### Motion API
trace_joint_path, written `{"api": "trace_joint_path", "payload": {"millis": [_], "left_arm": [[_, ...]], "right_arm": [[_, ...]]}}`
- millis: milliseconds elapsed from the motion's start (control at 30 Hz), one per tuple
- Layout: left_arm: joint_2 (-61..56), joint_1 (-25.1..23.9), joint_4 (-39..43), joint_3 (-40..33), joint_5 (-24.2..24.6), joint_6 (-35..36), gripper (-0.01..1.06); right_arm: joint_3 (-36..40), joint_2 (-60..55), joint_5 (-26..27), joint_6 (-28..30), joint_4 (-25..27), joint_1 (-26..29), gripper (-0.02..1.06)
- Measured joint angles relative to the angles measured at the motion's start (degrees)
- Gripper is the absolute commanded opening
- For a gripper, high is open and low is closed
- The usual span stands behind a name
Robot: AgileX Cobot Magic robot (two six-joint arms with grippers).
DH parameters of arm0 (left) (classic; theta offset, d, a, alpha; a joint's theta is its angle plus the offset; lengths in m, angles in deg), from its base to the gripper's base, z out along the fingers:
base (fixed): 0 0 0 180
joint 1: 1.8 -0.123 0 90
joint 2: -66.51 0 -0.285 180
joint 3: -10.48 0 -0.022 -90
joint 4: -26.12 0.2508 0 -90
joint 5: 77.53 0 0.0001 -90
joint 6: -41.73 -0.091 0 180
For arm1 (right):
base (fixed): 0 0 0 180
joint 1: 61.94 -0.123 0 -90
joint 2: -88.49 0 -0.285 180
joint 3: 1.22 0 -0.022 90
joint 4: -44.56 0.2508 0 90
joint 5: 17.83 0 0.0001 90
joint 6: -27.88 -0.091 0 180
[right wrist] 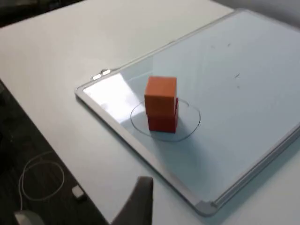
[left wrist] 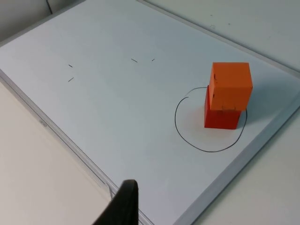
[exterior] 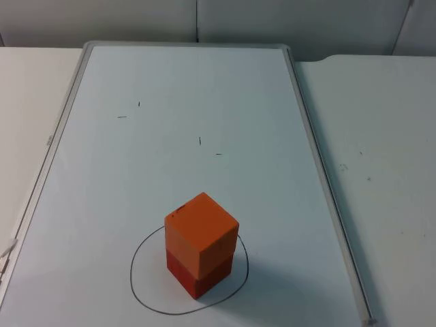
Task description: Pick up one cube with the left hand and another cube with the right hand. First place the cube in the right hand at the target position, then stack the cube in the left hand on top.
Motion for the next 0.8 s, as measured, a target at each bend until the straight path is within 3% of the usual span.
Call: {"api": "trace_joint_path", "payload": {"millis": [100,500,600,700,800], "left_arm": [[0.0,0.0,0.0,0.0,0.0,0.0,1.05],[0.0,0.0,0.0,0.0,0.0,0.0,1.05],[0.0,0.0,0.0,0.0,0.0,0.0,1.05],[0.0,0.0,0.0,0.0,0.0,0.0,1.05],[0.0,0.0,0.0,0.0,0.0,0.0,1.05]], "right_arm": [[2.97,0.0,0.85,0.62,0.82,-0.03,0.86],[3.21,0.0,1.59,0.86,0.82,-0.13,0.87],[3.21,0.0,1.59,0.86,0.82,-0.13,0.9],[3.21,0.0,1.59,0.86,0.82,-0.13,1.05],[3.21,0.0,1.59,0.86,0.82,-0.13,1.05]]}}
